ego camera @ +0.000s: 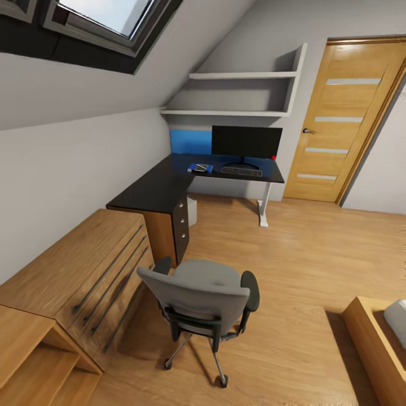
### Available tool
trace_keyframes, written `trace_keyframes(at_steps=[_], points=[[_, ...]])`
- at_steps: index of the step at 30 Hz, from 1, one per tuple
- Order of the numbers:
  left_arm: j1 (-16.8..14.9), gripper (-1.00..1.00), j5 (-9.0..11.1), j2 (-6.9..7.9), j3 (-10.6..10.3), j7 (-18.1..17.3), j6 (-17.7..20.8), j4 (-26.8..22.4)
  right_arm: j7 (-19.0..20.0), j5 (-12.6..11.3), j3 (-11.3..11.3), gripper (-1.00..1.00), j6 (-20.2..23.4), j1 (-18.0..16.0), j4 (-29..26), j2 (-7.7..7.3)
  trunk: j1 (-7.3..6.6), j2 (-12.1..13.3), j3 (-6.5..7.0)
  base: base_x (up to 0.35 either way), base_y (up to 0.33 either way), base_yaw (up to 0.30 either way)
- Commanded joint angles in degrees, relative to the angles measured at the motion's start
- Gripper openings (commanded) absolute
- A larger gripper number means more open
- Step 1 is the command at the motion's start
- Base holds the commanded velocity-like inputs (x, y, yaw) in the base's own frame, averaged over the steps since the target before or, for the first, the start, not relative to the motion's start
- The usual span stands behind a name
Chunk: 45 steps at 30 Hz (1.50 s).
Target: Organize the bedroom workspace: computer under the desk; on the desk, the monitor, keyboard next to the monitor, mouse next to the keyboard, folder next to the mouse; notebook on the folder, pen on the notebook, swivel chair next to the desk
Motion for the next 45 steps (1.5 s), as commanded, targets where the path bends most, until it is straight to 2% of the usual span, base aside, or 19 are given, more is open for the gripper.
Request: trace_keyframes(at_steps=[1,13,30,45], points=[[0.0,1.00,0.6,-0.02,0.1,-0.3,0.0,-0.1,-0.3,-0.2,0.5,1.00,-0.1,-0.1,0.1,0.03,0.02,-0.1,-0.08,0.010,0.026,-0.241],[0.0,1.00,0.6,-0.02,0.1,-0.3,0.0,-0.1,-0.3,-0.2,0.5,1.00,-0.1,-0.1,0.1,0.03,0.02,-0.1,-0.10,0.003,0.007,-0.240],[0.0,1.00,0.6,-0.02,0.1,-0.4,0.0,0.0,-0.3,-0.2,0.5,1.00,-0.1,-0.1,0.1,0.06,0.02,-0.1,-0.10,0.000,0.008,-0.091],[0.0,1.00,0.6,-0.02,0.1,-0.4,0.0,0.0,-0.3,-0.2,0.5,1.00,-0.1,-0.1,0.1,0.03,0.02,-0.1,-0.10,0.000,0.232,-0.230]])
